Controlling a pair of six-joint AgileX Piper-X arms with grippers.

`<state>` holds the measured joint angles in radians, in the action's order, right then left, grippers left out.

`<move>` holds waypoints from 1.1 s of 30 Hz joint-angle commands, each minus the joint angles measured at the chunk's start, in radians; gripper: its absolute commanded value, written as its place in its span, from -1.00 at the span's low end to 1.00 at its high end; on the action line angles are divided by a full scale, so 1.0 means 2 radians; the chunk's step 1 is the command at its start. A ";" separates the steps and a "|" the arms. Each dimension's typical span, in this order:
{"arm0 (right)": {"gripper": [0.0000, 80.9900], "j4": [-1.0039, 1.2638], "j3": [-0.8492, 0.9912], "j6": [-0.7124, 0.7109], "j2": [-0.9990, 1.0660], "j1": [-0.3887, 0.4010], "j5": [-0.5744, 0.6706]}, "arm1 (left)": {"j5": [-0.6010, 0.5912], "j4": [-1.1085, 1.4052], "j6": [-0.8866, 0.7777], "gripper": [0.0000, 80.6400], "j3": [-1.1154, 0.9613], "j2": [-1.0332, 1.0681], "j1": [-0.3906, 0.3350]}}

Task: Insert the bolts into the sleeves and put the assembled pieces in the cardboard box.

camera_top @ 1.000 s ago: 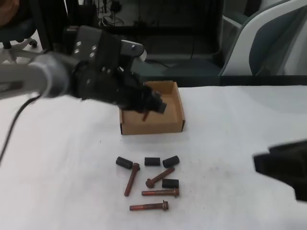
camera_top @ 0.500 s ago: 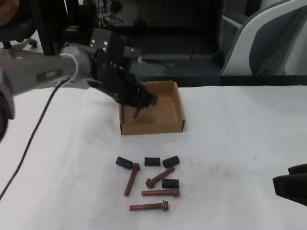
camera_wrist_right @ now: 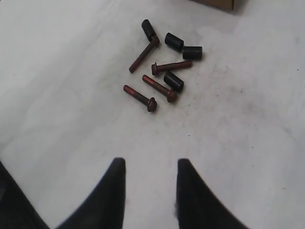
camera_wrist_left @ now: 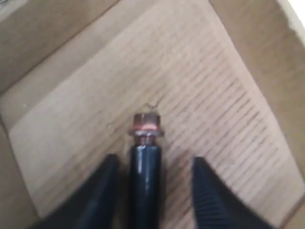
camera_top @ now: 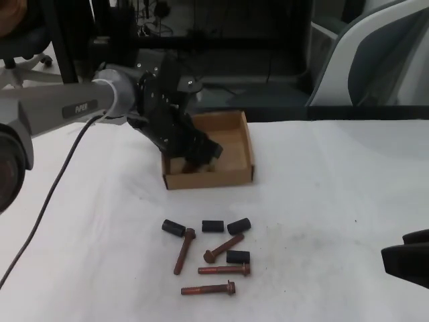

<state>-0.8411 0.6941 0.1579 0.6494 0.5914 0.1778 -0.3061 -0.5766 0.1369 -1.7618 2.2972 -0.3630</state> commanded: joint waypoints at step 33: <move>-0.10 0.019 0.003 0.005 -0.009 -0.002 -0.073 | -0.096 -0.140 -0.004 0.17 0.059 -0.251 -0.006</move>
<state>-0.8163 0.6941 0.1604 0.6469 0.5914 0.0707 -0.4906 -0.8354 0.1152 -1.6976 1.8617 -0.3691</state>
